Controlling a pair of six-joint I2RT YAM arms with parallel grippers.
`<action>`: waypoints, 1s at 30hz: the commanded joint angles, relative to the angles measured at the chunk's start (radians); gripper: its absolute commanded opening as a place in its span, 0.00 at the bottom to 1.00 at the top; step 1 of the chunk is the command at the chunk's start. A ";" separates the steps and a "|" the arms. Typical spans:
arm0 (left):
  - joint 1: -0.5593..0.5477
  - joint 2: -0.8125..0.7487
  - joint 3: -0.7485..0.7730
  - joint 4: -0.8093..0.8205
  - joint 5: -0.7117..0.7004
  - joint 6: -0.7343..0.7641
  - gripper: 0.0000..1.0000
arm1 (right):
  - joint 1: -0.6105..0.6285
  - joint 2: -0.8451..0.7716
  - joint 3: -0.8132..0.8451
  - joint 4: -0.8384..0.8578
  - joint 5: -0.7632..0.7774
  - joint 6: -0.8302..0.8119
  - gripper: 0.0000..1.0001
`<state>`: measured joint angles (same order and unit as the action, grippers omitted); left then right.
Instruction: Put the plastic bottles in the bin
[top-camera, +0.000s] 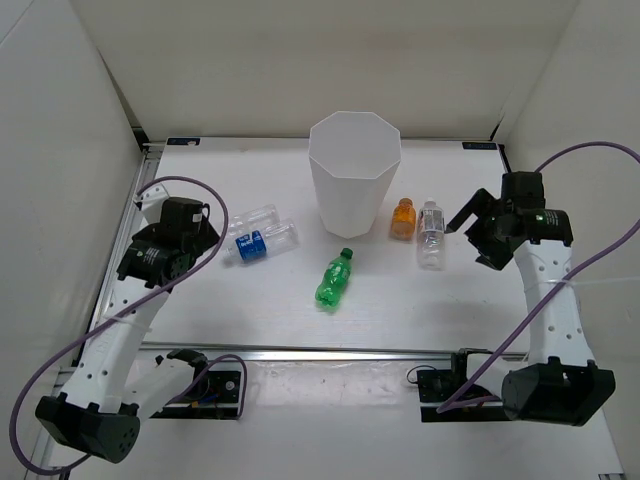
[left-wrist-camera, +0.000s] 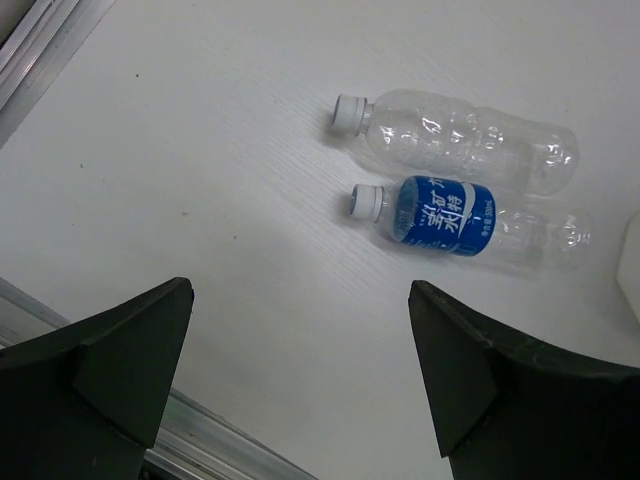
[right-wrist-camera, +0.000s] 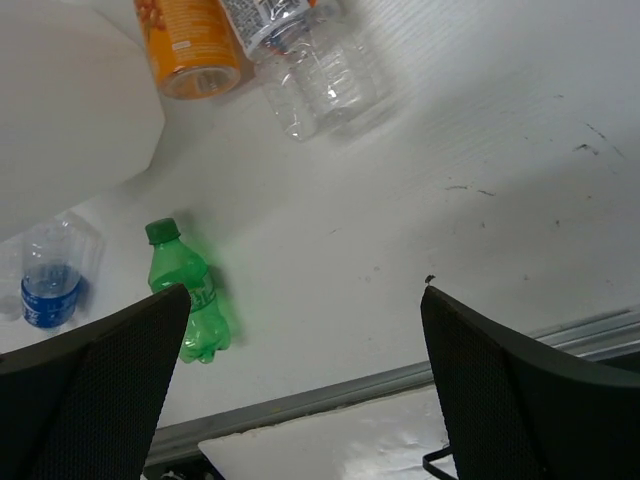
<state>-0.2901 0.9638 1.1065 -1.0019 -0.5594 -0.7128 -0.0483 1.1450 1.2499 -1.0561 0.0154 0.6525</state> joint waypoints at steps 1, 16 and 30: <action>0.005 -0.010 -0.017 0.023 0.013 0.061 1.00 | 0.001 0.018 -0.036 0.091 -0.098 -0.051 1.00; 0.005 -0.042 -0.072 0.019 0.050 0.113 1.00 | 0.010 0.387 0.060 0.199 -0.077 -0.165 1.00; 0.005 -0.023 -0.145 -0.026 0.023 0.113 1.00 | 0.038 0.668 0.157 0.263 -0.012 -0.232 1.00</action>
<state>-0.2897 0.9432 0.9852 -1.0145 -0.5167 -0.6094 -0.0170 1.7855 1.3418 -0.8272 -0.0135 0.4545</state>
